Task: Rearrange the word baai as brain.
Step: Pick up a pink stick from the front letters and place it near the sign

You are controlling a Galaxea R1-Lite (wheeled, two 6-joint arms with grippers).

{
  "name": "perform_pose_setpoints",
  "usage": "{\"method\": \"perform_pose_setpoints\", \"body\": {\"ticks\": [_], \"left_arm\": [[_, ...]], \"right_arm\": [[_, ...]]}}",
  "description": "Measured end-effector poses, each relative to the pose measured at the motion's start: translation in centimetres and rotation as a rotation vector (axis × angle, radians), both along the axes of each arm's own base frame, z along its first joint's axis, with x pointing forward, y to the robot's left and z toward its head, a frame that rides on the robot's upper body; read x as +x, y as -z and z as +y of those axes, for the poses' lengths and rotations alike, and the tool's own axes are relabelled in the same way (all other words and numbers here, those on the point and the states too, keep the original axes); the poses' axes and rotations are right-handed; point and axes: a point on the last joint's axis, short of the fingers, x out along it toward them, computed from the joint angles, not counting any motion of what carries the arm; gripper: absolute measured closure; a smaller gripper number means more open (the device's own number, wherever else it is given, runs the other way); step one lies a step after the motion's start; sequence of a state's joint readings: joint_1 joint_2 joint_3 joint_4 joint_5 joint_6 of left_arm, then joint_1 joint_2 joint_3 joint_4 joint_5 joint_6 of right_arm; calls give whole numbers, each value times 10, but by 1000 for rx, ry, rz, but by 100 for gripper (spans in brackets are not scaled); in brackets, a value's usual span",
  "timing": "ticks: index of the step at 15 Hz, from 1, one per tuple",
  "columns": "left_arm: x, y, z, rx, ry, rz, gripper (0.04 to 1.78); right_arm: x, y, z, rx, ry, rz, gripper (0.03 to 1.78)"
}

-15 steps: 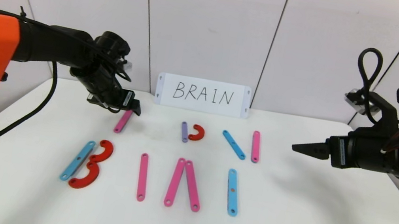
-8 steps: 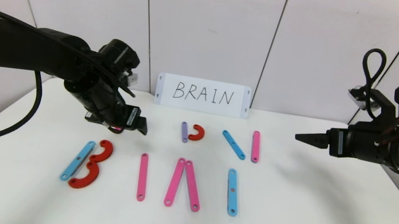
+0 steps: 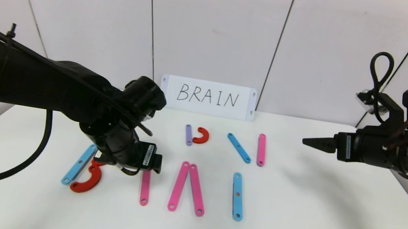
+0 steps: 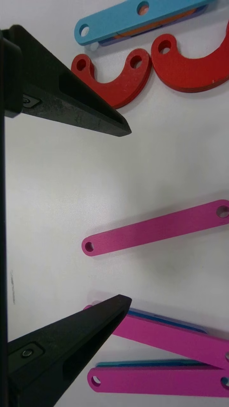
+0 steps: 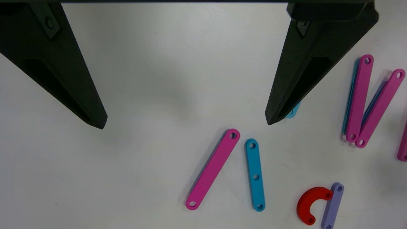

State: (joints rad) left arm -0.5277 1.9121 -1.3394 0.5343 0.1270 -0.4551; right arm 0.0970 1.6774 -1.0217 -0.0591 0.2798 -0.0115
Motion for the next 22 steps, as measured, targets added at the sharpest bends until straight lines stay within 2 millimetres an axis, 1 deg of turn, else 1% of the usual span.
{"method": "perform_pose_setpoints", "body": {"ticks": [2, 8, 14, 16, 17, 19, 20, 22], "left_arm": [[2, 9, -4, -2, -27, 26, 8], [11, 27, -10, -10, -72, 47, 8], [17, 38, -12, 29, -99, 50, 8], [18, 41, -13, 33, -100, 55, 11], [18, 41, -13, 34, -100, 56, 17], [19, 42, -13, 35, -100, 58, 36], [19, 43, -13, 35, -100, 58, 49], [19, 43, -14, 36, -99, 60, 84]], "right_arm": [[0, 0, 0, -1, 1, -1, 7], [-1, 0, 0, 0, 1, 1, 7], [-3, 0, 0, -1, -2, -2, 7], [-3, -1, 0, -1, -2, -4, 7], [-4, -1, 0, -1, -2, -4, 7], [-4, -1, 0, -1, -2, -4, 7], [-4, -1, 0, -1, -2, -3, 7], [-4, -1, 0, -1, -2, -3, 7]]}}
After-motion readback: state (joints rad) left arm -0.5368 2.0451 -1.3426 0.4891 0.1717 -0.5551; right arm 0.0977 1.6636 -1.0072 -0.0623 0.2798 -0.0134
